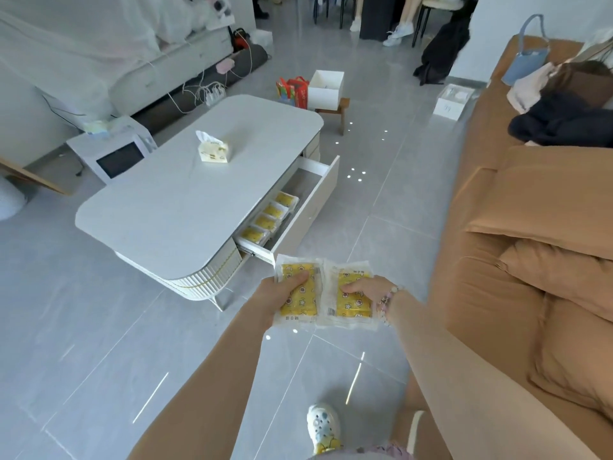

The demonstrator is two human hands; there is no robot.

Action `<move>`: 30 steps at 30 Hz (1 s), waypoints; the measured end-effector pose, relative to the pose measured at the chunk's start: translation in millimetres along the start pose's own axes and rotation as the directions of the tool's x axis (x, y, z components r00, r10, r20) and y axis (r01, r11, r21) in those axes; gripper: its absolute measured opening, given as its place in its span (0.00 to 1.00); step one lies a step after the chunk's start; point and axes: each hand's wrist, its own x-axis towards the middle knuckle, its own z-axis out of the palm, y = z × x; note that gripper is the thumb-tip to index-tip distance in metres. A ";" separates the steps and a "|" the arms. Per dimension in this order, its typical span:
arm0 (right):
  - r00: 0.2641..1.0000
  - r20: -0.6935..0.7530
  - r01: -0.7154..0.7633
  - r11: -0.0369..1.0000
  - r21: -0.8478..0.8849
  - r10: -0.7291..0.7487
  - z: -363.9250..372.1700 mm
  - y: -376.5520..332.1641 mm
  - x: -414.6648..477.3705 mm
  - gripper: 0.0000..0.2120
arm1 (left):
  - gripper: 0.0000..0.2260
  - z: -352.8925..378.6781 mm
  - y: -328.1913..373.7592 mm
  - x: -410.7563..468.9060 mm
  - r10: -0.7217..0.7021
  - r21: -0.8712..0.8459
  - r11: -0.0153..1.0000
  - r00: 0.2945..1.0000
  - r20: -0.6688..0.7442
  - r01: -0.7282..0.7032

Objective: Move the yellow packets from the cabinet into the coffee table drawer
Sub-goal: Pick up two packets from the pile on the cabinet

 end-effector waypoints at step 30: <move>0.990 -0.094 -0.099 0.991 0.088 0.107 -10.1 -268.0 253.8 0.16 | 0.15 -47.5 238.6 314.1 -0.066 0.070 0.996 0.995 0.077 0.061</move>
